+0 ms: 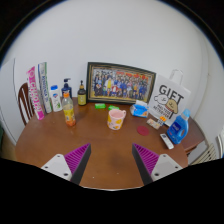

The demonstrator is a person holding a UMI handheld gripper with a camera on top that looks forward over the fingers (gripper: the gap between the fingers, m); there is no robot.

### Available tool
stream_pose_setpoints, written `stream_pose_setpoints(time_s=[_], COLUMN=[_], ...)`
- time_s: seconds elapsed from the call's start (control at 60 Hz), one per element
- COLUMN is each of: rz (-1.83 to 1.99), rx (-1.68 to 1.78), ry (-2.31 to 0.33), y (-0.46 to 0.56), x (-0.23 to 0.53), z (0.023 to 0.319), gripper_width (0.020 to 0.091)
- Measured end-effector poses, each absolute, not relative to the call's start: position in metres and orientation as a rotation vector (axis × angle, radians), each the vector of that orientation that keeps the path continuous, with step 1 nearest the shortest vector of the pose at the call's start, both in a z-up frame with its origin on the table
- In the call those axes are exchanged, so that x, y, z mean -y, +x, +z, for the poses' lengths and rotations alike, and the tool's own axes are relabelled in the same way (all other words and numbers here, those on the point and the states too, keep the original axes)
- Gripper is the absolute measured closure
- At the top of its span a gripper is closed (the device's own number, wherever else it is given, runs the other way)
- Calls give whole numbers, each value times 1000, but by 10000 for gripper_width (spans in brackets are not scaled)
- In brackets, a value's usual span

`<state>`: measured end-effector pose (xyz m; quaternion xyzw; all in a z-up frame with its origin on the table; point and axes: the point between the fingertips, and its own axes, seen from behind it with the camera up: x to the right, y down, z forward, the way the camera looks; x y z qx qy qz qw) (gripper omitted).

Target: Pour water

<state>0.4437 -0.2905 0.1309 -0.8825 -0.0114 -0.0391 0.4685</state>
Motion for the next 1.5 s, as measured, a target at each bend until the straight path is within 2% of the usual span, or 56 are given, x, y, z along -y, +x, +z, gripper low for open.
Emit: stream_pose_setpoints(time_s=[0.25,0.467,0.7,0.783,0.867,0.9,0.95,1.0,1.017,1.05,1.067,1.1,1.133,1.3,1.5], rz=[-8,97,126,131,120,110,77,94,94,91,97,106,109,190,643], rx=[43,6,-12,-23,-21,-18,-22,-9,-7,-8,-6,-2,5,9,-301], ry=[-2139,-2025,-1931,-1927,-1921,-1916,-1891,-1884,-1881,-1882,-1881,-1883,-1886,-1887,-1801], y=[318,236,200,192,188,188,193,190,190,192,192,191,192,192,209], x=[234,142,27,-2,-23,-28,-32,-33,-33,-33,-33,-33,-33,-31,-28], z=[110,96,55,35,20,17,19,19,19,19,20,19,19,37,114], gripper_width=[247,246,253,317,446,526,645,659,696,694,734,736,774,776,775])
